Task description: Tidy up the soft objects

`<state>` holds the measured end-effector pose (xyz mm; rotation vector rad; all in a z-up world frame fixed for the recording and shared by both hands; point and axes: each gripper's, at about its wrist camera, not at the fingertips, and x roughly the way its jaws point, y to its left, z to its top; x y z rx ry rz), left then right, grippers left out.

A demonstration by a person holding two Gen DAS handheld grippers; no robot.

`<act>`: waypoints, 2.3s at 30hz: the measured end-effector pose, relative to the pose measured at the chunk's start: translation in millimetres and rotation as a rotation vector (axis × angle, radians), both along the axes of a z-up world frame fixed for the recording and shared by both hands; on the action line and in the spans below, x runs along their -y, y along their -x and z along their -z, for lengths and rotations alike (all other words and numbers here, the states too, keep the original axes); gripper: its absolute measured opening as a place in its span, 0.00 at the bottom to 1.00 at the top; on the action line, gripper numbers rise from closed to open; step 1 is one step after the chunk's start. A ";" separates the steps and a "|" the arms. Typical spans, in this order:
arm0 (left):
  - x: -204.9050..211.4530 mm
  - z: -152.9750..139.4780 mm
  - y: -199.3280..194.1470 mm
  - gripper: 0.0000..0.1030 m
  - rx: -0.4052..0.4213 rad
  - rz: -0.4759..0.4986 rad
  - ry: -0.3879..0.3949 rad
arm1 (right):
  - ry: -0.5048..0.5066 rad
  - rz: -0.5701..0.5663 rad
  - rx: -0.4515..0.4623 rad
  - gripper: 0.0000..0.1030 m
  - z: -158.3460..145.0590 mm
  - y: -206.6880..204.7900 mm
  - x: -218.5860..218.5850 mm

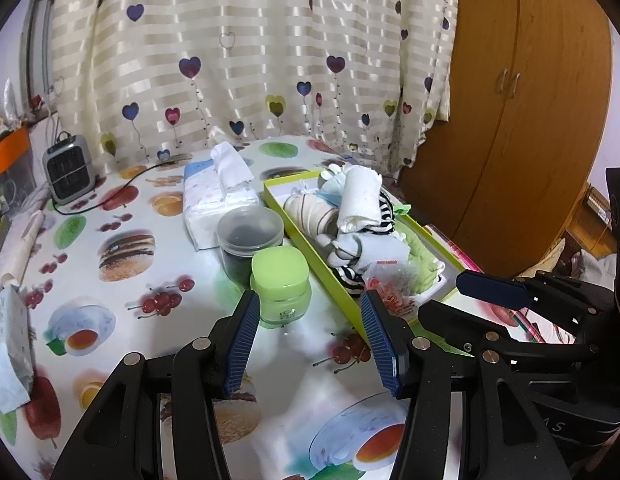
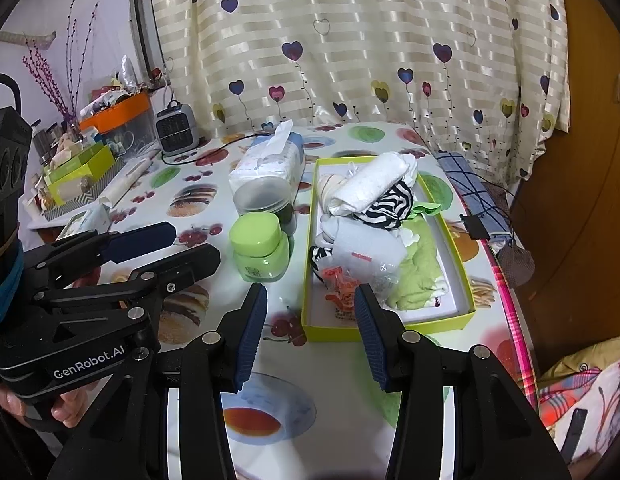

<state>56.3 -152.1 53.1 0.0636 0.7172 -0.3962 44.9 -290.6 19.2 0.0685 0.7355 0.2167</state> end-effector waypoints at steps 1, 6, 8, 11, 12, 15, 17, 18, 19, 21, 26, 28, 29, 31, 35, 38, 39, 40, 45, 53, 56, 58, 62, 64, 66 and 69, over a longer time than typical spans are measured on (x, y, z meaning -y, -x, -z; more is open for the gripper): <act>0.2 0.8 -0.3 0.51 -0.002 0.000 -0.002 | -0.001 0.000 -0.002 0.45 0.6 -0.3 0.5; 2.2 1.6 -4.4 0.51 -0.007 0.000 -0.004 | 0.001 0.001 -0.012 0.45 2.2 -3.8 0.7; 4.1 3.6 -5.6 0.51 -0.011 0.001 -0.006 | 0.001 0.001 -0.014 0.45 3.2 -4.3 1.4; 4.8 4.9 -7.8 0.51 -0.013 0.002 -0.007 | 0.003 0.001 -0.018 0.45 4.7 -5.2 2.2; 5.0 5.0 -7.8 0.51 -0.014 0.001 -0.006 | 0.002 0.001 -0.020 0.45 4.8 -5.7 1.7; 5.0 4.9 -7.8 0.51 -0.013 0.001 -0.006 | 0.002 0.001 -0.023 0.45 5.7 -6.6 2.2; 5.0 4.7 -7.8 0.51 -0.012 0.001 -0.006 | 0.001 0.001 -0.023 0.45 5.9 -6.8 2.4; 5.1 4.8 -7.9 0.51 -0.012 0.001 -0.007 | 0.001 0.001 -0.023 0.45 6.0 -6.9 2.5; 5.5 5.3 -8.1 0.51 -0.012 0.001 -0.007 | 0.001 0.001 -0.023 0.45 5.9 -6.9 2.4; 5.2 4.7 -8.2 0.51 -0.013 0.001 -0.006 | 0.001 0.001 -0.023 0.45 6.0 -6.9 2.5; 6.5 7.5 -9.2 0.51 -0.018 0.002 -0.007 | 0.001 0.001 -0.025 0.45 6.1 -7.3 2.7; 7.1 7.8 -9.3 0.51 -0.018 0.002 -0.006 | 0.000 0.002 -0.027 0.45 7.4 -8.5 2.7; 7.6 9.1 -9.4 0.51 -0.019 0.002 -0.006 | -0.001 0.002 -0.028 0.45 8.0 -9.0 3.1; 7.4 7.7 -9.4 0.51 -0.017 0.001 -0.008 | -0.001 0.002 -0.027 0.45 7.9 -8.9 3.1; 7.3 7.5 -9.7 0.51 -0.019 0.002 -0.009 | -0.002 0.002 -0.029 0.45 8.0 -8.9 3.2; 7.9 9.3 -9.9 0.51 -0.020 0.002 -0.009 | -0.005 0.001 -0.032 0.45 11.1 -9.5 4.1; 7.9 9.4 -10.0 0.51 -0.020 0.002 -0.009 | -0.005 0.001 -0.032 0.45 11.3 -9.6 4.3; 7.9 9.1 -10.0 0.51 -0.020 0.002 -0.009 | -0.005 0.001 -0.032 0.45 11.3 -9.6 4.3; 7.7 8.8 -10.3 0.51 -0.021 0.002 -0.010 | -0.006 0.001 -0.033 0.45 11.6 -9.8 4.5; 8.0 9.0 -11.2 0.51 -0.021 0.002 -0.011 | -0.007 0.001 -0.033 0.45 11.8 -10.5 5.0; 8.1 8.9 -11.6 0.51 -0.023 0.002 -0.010 | -0.008 0.001 -0.034 0.45 13.1 -10.6 5.2; 9.2 11.9 -11.6 0.51 -0.024 0.002 -0.011 | -0.008 0.002 -0.035 0.45 13.6 -10.9 5.2; 10.3 16.7 -10.9 0.50 -0.029 0.003 -0.013 | -0.010 0.002 -0.040 0.45 18.1 -11.6 5.7; 10.0 16.9 -11.6 0.50 -0.030 0.004 -0.013 | -0.012 0.002 -0.043 0.45 19.5 -11.7 5.6; 10.3 16.7 -11.9 0.50 -0.029 0.003 -0.014 | -0.014 0.002 -0.045 0.45 20.2 -12.7 6.5; 10.7 16.9 -12.2 0.50 -0.030 0.003 -0.014 | -0.014 0.003 -0.045 0.45 20.0 -12.9 6.6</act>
